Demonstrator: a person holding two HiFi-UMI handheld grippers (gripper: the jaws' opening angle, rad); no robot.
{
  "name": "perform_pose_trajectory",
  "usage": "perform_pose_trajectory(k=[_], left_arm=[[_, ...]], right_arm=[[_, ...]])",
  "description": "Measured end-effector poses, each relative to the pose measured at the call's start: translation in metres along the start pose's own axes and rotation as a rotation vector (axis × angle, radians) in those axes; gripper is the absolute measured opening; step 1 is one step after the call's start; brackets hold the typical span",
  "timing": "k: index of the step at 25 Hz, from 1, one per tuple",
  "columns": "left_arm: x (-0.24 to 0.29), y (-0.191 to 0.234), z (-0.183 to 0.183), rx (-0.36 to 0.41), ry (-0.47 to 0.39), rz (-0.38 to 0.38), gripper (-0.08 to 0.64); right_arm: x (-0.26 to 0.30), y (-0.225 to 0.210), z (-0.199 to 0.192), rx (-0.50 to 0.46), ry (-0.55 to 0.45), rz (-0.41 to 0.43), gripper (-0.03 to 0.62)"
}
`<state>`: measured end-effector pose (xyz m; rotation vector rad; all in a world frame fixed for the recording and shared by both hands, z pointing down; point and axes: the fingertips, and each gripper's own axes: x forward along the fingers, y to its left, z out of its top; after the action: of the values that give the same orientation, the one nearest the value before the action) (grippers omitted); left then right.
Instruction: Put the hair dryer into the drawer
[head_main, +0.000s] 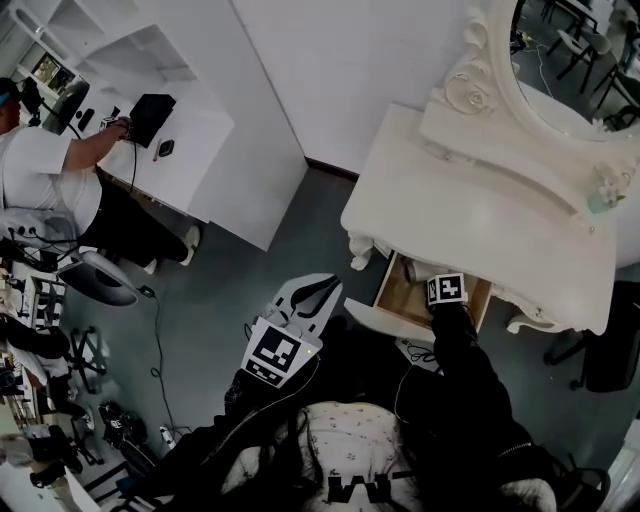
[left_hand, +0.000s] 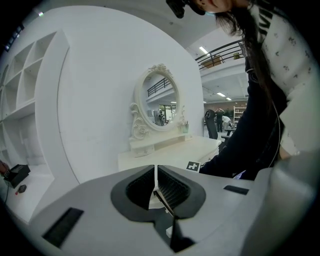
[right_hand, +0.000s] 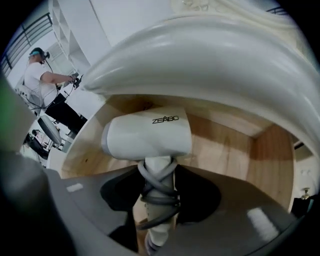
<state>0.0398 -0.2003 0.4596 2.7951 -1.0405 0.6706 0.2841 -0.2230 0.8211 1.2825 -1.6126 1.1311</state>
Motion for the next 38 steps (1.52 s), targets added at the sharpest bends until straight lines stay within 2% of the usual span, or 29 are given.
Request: perform_pose_trajectory(k=[7,9,10,14,20,23,27,38], left_arm=[[0.003,0.003,-0.001,0.011,0.013,-0.019,0.000],[0.005,0.004,-0.001,0.014,0.014,-0.028,0.000],[0.005,0.005,-0.001,0.015,0.014,-0.034,0.000],[0.007,0.008,-0.004,0.014,0.015,-0.056,0.000],[0.007,0.016,-0.005,0.019,0.000,-0.095,0.000],[0.005,0.022,-0.005,0.024,-0.008,-0.108,0.000],[0.003,0.031,-0.007,0.026,-0.025,-0.129,0.000],[0.002,0.048,-0.006,0.054,-0.075,-0.244,0.000]], right_arm=[[0.003,-0.003,-0.002,0.029,-0.021,-0.004,0.216],[0.003,-0.006,-0.005,0.061,-0.020,-0.006,0.289],[0.001,-0.007,-0.006,0.074,-0.017,0.000,0.295],[-0.011,0.000,-0.012,0.086,-0.004,0.058,0.296],[-0.048,0.015,0.001,0.073,-0.103,0.112,0.296],[-0.072,0.024,0.009,0.069,-0.167,0.111,0.296],[-0.107,0.038,0.022,0.127,-0.290,0.113,0.295],[-0.217,0.118,0.063,0.286,-0.691,0.237,0.295]])
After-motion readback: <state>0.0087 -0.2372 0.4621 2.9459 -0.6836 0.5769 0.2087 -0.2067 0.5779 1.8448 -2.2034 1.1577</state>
